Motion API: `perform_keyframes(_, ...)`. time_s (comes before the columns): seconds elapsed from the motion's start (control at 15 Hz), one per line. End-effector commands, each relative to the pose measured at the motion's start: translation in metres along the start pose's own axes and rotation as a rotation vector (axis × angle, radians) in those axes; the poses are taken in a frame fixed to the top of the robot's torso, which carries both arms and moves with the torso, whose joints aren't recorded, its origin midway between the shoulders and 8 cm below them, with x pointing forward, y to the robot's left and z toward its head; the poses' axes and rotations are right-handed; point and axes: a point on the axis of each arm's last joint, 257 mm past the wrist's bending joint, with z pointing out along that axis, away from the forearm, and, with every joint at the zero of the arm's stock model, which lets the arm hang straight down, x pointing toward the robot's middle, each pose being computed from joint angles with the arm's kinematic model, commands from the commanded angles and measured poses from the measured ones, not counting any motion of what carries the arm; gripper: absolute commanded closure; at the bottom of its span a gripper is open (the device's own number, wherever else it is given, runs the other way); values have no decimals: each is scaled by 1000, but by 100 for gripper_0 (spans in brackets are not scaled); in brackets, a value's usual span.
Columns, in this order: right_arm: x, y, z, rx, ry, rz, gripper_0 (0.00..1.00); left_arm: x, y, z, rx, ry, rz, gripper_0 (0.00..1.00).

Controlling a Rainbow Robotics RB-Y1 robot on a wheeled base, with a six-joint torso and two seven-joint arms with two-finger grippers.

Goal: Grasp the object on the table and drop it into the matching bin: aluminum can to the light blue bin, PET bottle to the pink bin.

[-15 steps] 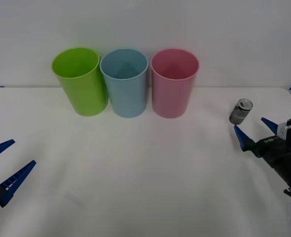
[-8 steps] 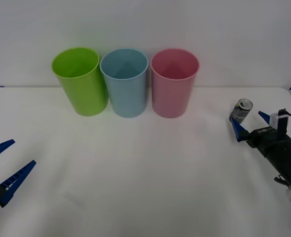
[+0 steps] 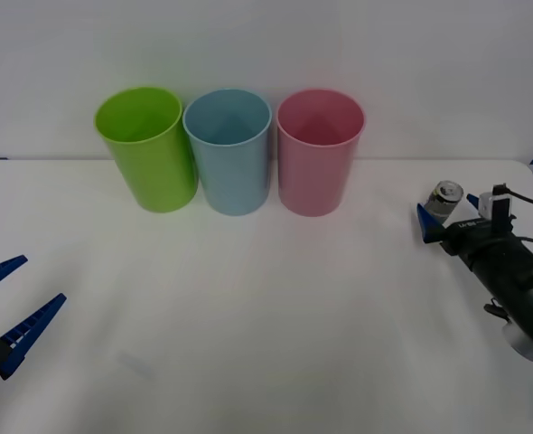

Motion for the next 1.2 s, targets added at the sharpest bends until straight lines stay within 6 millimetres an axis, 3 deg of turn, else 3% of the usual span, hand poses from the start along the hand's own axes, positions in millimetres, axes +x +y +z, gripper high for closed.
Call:
perform_keyframes(0.07,-1,0,7,26,7,-6,0,0,0,0,0,0,0,0)
perform_keyframes(1.0,0,4,14,61,20,-45,0,0,0,0,0,0,0,0)
perform_keyframes(1.07,0,4,15,60,20,-50,39,0,0,0,0,0,0,0)
perform_keyframes(1.13,0,4,15,60,19,-53,91,0,0,0,0,0,0,0)
perform_keyframes(1.2,0,5,15,59,19,-53,100,0,0,0,0,0,0,0)
